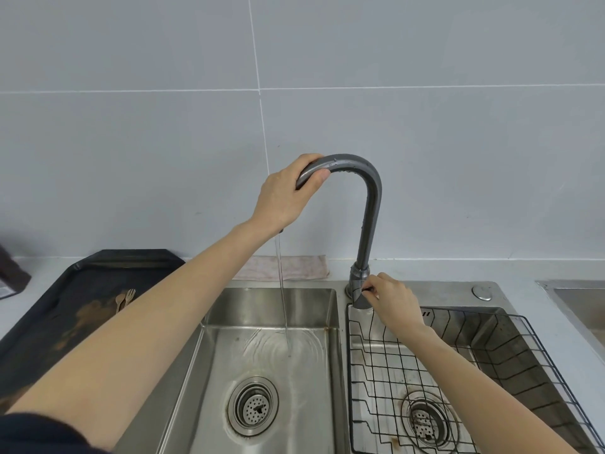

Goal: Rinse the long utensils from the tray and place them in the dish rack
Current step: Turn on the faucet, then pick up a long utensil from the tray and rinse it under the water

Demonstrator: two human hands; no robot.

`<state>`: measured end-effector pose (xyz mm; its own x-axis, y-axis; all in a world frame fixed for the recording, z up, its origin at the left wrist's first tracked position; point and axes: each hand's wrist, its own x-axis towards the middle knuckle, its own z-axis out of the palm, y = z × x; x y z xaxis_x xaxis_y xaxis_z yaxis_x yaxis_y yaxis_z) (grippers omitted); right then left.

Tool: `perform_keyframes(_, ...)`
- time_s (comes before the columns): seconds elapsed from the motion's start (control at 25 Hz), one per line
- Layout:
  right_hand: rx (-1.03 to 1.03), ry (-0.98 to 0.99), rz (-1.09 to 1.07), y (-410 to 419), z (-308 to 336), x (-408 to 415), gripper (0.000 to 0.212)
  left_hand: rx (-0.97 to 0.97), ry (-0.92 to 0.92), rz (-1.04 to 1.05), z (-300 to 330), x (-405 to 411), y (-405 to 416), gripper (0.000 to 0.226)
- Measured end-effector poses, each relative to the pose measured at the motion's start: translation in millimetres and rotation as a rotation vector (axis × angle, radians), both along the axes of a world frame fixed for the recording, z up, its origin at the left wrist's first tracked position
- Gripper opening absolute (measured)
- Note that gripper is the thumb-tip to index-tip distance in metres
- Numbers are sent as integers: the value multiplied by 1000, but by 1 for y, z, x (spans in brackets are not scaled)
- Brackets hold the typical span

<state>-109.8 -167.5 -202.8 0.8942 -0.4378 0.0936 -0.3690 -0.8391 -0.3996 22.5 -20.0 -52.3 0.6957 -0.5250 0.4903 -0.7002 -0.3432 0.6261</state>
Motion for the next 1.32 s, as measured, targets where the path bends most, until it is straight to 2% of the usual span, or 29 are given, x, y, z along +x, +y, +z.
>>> perform_keyframes(0.16, -51, 47, 12, 2, 3, -1, 21, 64, -37, 6, 1, -1, 2, 37)
perform_keyframes(0.4, -147, 60, 139, 1, 14, -7, 38, 351, -158, 108, -11, -8, 27, 75)
perform_keyframes(0.56, -196, 121, 198, 22, 19, -12, 55, 433, -84, 236, -24, -20, 56, 93)
perform_keyframes(0.76, -175, 191, 186, 62, 22, -17, 64, 605, -53, 231, -43, -29, 104, 84)
perform_keyframes(1.04, -162, 172, 149, 130, 25, -10, 58, 705, -69, 197, -64, -22, 179, 75)
perform_keyframes(1.32, -94, 173, 168, 208, 17, 20, 55, 755, 13, 189, -91, 2, 254, 75)
